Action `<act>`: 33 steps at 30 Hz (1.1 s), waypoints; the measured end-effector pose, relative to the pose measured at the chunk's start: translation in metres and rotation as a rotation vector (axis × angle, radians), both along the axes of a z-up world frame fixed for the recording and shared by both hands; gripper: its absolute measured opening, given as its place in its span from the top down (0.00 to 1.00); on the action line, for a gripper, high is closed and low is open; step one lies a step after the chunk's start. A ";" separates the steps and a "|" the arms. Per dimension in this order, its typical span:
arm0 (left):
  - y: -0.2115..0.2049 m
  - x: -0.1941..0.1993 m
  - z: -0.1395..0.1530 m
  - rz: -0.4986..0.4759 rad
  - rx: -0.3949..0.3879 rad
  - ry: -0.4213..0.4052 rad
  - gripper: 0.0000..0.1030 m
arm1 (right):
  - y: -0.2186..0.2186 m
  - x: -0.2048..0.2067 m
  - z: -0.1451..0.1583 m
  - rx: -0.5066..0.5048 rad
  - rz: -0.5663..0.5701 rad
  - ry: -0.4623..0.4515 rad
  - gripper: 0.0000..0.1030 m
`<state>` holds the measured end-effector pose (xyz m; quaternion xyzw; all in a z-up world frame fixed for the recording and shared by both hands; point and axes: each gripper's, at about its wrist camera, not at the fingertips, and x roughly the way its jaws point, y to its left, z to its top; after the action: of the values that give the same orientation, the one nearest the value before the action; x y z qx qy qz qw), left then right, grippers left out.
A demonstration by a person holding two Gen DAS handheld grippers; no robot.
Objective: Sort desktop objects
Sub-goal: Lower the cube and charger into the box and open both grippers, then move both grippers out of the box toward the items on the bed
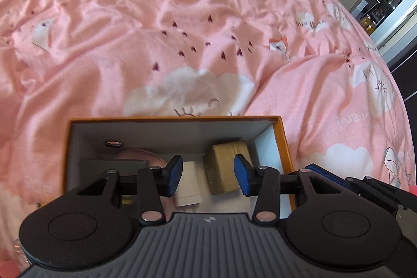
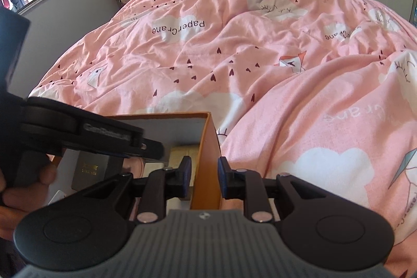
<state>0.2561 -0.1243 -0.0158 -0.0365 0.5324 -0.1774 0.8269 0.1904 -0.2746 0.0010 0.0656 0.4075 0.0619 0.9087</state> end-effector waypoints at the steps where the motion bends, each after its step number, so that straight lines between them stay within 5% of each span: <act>1: 0.008 -0.003 0.006 0.005 0.004 -0.020 0.51 | 0.002 -0.002 0.003 -0.003 0.003 -0.007 0.77; 8: 0.067 -0.034 0.039 0.068 0.013 -0.114 0.51 | 0.034 -0.015 0.018 -0.009 0.067 -0.055 0.63; 14: 0.124 -0.062 0.060 0.147 0.026 -0.180 0.51 | 0.074 -0.030 0.028 -0.041 0.094 -0.088 0.39; 18: 0.164 -0.079 0.065 0.200 0.041 -0.185 0.51 | 0.102 -0.040 0.031 -0.042 0.141 -0.114 0.39; 23: 0.205 -0.101 0.053 0.247 0.067 -0.143 0.51 | 0.136 -0.050 0.029 -0.009 0.200 -0.101 0.27; 33: 0.251 -0.116 -0.015 0.256 0.076 0.014 0.51 | 0.210 -0.061 0.011 -0.054 0.377 -0.043 0.26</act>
<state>0.1398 0.1269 -0.0310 -0.0740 0.5357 -0.0497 0.8397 0.1297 -0.0643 0.0125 -0.0379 0.3943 0.2216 0.8911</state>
